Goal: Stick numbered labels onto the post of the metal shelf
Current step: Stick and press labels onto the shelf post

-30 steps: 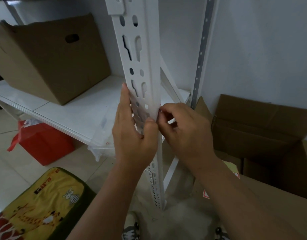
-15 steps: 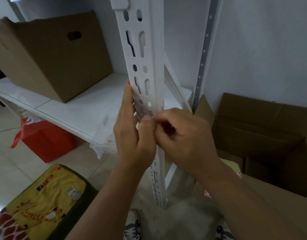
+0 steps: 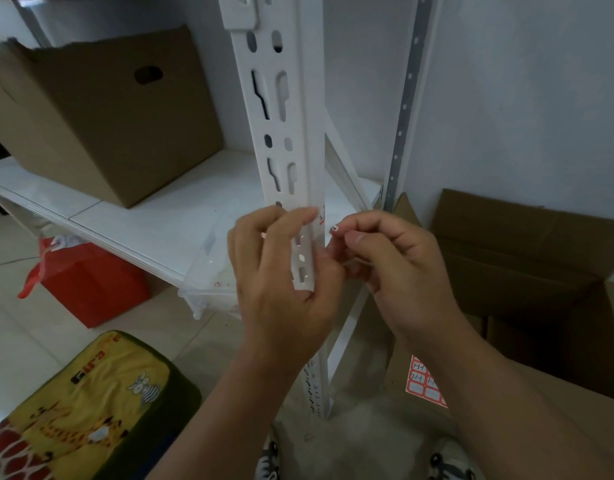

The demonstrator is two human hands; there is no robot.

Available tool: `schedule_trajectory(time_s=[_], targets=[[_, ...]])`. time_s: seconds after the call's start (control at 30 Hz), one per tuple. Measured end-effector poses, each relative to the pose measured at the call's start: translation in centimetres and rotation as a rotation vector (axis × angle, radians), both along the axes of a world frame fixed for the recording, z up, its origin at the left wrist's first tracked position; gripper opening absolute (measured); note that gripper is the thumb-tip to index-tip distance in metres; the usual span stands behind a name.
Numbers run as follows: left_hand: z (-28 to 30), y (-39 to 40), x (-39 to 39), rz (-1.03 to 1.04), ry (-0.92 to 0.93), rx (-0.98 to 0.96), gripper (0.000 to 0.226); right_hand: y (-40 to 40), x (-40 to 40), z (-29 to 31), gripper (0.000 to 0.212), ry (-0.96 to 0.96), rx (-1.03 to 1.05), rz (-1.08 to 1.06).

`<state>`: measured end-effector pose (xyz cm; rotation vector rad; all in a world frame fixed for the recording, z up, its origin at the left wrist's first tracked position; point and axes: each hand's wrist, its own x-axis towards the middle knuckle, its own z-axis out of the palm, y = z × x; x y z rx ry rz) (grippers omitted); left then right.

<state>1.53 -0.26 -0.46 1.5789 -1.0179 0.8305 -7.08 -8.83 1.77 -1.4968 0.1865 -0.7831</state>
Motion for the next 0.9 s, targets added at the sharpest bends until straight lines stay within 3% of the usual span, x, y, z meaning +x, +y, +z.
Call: schedule_trajectory(time_s=[0.13,0.37,0.6,0.73,0.8,0.9], targets=[[0.0,0.1,0.2,-0.063,-0.064,0.022,0.021,-0.1,0.1,-0.2,0.025,-0.037,0.103,0.092],[0.2,0.3,0.0,-0.185,0.014,0.014,0.015,-0.4,0.3,-0.5,0.026,-0.056,0.140,0.132],[0.4,0.4,0.0,-0.070,0.056,-0.017,0.024,-0.2,0.6,-1.1,0.033,-0.060,0.126,0.239],[0.5,0.5,-0.1,-0.073,0.222,-0.064,0.015,-0.2,0.7,-1.3,0.032,-0.070,0.122,0.314],[0.5,0.5,0.2,-0.090,0.370,-0.117,0.022,-0.2,0.7,-1.2,0.030,-0.070,0.158,0.316],[0.5,1.0,1.6,-0.092,0.517,-0.158,0.040,-0.4,0.8,-1.1,0.033,-0.014,0.161,0.118]])
